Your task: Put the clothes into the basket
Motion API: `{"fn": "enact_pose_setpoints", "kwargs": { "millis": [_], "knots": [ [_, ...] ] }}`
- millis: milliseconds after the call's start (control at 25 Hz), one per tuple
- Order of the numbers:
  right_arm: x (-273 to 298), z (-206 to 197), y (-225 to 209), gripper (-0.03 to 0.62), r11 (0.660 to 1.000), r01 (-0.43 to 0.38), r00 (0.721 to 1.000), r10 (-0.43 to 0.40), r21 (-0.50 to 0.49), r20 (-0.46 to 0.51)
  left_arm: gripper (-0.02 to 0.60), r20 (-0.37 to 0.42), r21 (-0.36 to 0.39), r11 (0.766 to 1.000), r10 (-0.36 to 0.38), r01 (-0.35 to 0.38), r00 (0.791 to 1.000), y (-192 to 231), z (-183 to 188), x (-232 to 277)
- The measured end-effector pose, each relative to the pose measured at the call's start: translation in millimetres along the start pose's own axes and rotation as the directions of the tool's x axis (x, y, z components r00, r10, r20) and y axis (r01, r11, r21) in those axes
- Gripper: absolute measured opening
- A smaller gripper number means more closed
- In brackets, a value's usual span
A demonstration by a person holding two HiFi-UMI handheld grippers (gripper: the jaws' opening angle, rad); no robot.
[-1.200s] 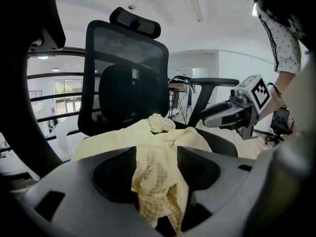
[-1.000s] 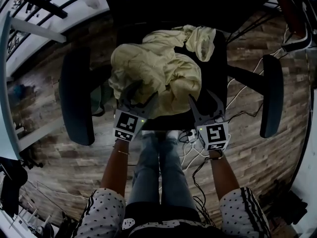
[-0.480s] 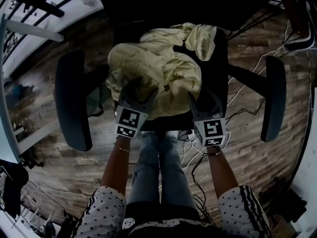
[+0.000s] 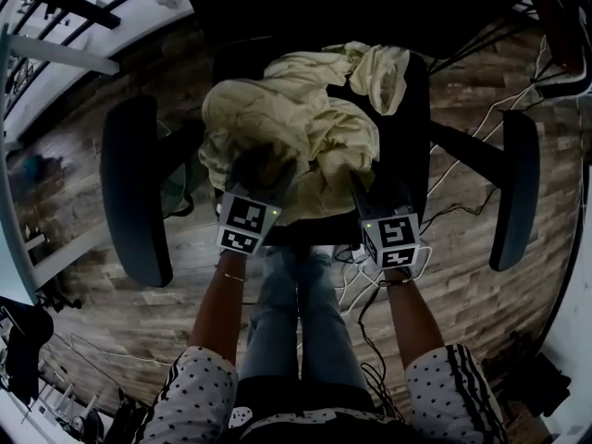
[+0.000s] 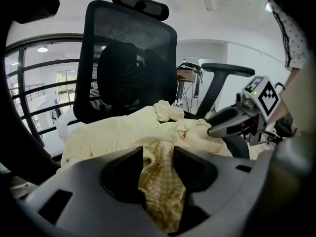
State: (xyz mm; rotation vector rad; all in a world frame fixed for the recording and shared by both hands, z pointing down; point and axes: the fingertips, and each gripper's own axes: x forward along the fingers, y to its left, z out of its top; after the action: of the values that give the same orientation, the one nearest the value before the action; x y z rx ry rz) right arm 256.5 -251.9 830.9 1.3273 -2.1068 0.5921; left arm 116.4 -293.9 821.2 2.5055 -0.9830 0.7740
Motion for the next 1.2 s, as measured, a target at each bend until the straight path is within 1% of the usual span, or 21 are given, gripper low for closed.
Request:
{"fn": "enact_pose_setpoints", "kwargs": {
  "millis": [80, 120, 200, 240, 320, 440, 520, 640, 760, 920, 1040, 1120, 1200],
  "knots": [
    [3, -5, 0, 0.187, 1.0, 0.0, 1.0, 0.0, 0.008, -0.025, 0.181, -0.007, 0.008, 1.0, 0.007, -0.007, 1.0, 1, -1, 2],
    [4, -7, 0, 0.168, 1.0, 0.001, 0.999, 0.0, 0.011, -0.036, 0.169, -0.01, 0.012, 1.0, 0.012, -0.011, 1.0, 1, -2, 2],
    [6, -7, 1, 0.088, 1.0, 0.0, 0.999, 0.0, 0.01, -0.041, 0.129, -0.017, 0.018, 1.0, 0.023, -0.023, 1.0, 3, -4, 3],
    [7, -6, 2, 0.066, 1.0, -0.004, 0.999, 0.004, 0.011, -0.039, 0.111, -0.021, 0.02, 0.999, 0.028, -0.028, 0.999, 4, -4, 3],
    [9, -4, 4, 0.049, 1.0, -0.014, 0.999, 0.014, 0.015, -0.042, 0.083, -0.028, 0.024, 0.999, 0.032, -0.032, 0.999, 5, -5, 4],
    [10, -3, 6, 0.038, 0.999, -0.028, 0.999, 0.03, 0.029, -0.044, 0.055, -0.04, 0.041, 0.999, 0.029, -0.027, 0.999, 4, -5, 4],
    [11, -3, 6, 0.034, 0.999, -0.032, 0.999, 0.033, 0.034, -0.035, 0.049, -0.043, 0.048, 0.999, 0.023, -0.021, 0.999, 2, -3, 4],
    [12, 3, 8, 0.032, 0.998, -0.036, 0.999, 0.037, 0.042, -0.015, 0.043, -0.028, 0.035, 0.999, 0.006, -0.005, 1.0, 0, 2, 3],
    [9, 7, 11, 0.032, 0.997, -0.048, 0.999, 0.048, 0.055, -0.001, 0.041, 0.002, 0.007, 1.0, -0.008, 0.008, 1.0, -1, 8, -1],
    [6, 16, 17, 0.031, 0.997, -0.064, 0.998, 0.063, 0.05, 0.027, 0.041, 0.048, 0.004, 0.999, -0.035, 0.035, 0.998, -8, 24, -9],
    [2, 24, 24, 0.031, 0.995, -0.084, 0.995, 0.081, 0.048, 0.052, 0.041, 0.097, -0.013, 0.998, -0.059, 0.061, 0.994, -15, 40, -15],
    [-1, 29, 28, 0.031, 0.995, -0.093, 0.994, 0.09, 0.042, 0.062, 0.04, 0.126, -0.01, 0.997, -0.077, 0.079, 0.989, -21, 51, -20],
    [-5, 33, 35, 0.031, 0.993, -0.112, 0.992, 0.109, 0.04, 0.068, 0.041, 0.151, 0.014, 0.994, -0.109, 0.108, 0.983, -32, 63, -24]
  ]
}}
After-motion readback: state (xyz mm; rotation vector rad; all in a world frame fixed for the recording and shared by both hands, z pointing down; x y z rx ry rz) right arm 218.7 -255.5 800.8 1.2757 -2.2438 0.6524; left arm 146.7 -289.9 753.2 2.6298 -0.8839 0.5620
